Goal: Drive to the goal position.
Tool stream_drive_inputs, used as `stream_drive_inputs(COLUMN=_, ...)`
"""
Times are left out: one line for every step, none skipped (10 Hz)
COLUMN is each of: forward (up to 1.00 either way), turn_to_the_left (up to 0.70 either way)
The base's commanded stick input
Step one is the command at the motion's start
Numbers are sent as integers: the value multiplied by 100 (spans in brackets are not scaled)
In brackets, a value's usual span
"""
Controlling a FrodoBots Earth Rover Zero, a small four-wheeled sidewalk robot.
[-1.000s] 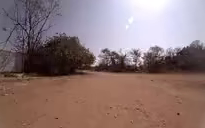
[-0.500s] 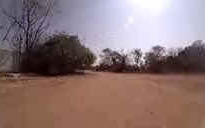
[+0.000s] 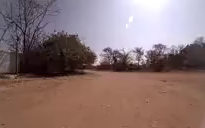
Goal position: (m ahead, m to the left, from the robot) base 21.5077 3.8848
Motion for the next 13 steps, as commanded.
stream_drive_inputs(forward=100, turn_to_the_left=2)
stream_drive_inputs(forward=100, turn_to_the_left=2)
stream_drive_inputs(forward=100, turn_to_the_left=2)
stream_drive_inputs(forward=100, turn_to_the_left=2)
stream_drive_inputs(forward=100, turn_to_the_left=2)
stream_drive_inputs(forward=100, turn_to_the_left=2)
stream_drive_inputs(forward=100, turn_to_the_left=2)
stream_drive_inputs(forward=100, turn_to_the_left=2)
stream_drive_inputs(forward=100, turn_to_the_left=2)
stream_drive_inputs(forward=100, turn_to_the_left=2)
stream_drive_inputs(forward=100, turn_to_the_left=2)
stream_drive_inputs(forward=100, turn_to_the_left=2)
stream_drive_inputs(forward=100, turn_to_the_left=2)
